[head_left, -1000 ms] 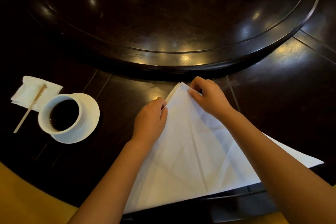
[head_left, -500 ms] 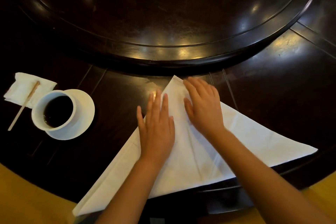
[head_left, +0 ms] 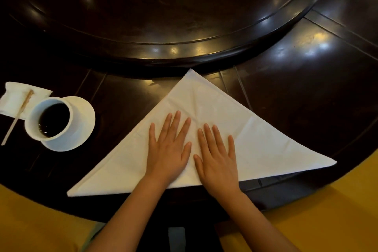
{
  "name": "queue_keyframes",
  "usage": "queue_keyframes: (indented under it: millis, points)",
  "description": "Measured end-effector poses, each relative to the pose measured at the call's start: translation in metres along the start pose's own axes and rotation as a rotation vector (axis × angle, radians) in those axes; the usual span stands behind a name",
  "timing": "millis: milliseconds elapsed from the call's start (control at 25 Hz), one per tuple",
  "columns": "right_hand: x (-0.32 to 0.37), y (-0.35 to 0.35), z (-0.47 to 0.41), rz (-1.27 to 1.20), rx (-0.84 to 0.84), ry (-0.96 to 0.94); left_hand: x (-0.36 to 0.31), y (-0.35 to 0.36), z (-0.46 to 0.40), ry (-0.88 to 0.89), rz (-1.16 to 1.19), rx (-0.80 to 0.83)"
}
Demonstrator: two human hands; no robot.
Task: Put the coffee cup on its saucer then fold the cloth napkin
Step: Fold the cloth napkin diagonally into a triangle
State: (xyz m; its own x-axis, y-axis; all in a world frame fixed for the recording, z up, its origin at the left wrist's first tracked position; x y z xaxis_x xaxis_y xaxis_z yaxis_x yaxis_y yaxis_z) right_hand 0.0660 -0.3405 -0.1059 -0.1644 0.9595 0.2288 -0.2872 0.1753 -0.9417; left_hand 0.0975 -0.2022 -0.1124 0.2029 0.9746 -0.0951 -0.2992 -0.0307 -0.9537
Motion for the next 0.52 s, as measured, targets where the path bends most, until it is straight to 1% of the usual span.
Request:
queue_keyframes:
  millis: [120,240,320,520]
  points:
    - [0.007,-0.002,-0.013,-0.005,0.021,-0.001,0.01,-0.004,-0.008,-0.015,-0.022,-0.019]
    - [-0.002,-0.003,-0.011,-0.007,0.031,0.018,0.01,-0.006,-0.008,-0.042,-0.042,0.002]
    - [-0.023,-0.005,0.001,-0.008,0.032,0.075,0.009,-0.008,-0.008,-0.047,-0.036,0.016]
    - [-0.112,-0.02,0.039,0.024,0.006,0.302,0.006,-0.012,-0.006,-0.052,-0.015,0.034]
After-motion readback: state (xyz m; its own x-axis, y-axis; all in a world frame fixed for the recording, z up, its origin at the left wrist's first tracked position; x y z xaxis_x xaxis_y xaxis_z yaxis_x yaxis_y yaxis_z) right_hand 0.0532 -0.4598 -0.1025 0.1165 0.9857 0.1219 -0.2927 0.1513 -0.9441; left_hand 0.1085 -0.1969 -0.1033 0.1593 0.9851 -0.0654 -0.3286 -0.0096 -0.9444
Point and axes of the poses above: each hand's wrist, its own z-axis away from the middle knuckle, its own y-axis out of the palm, x = y × z, the point moved 2 cm from there along -z, towards the middle knuckle, and after that the axes turned 9 degrees about x, right-handed, at the moved point
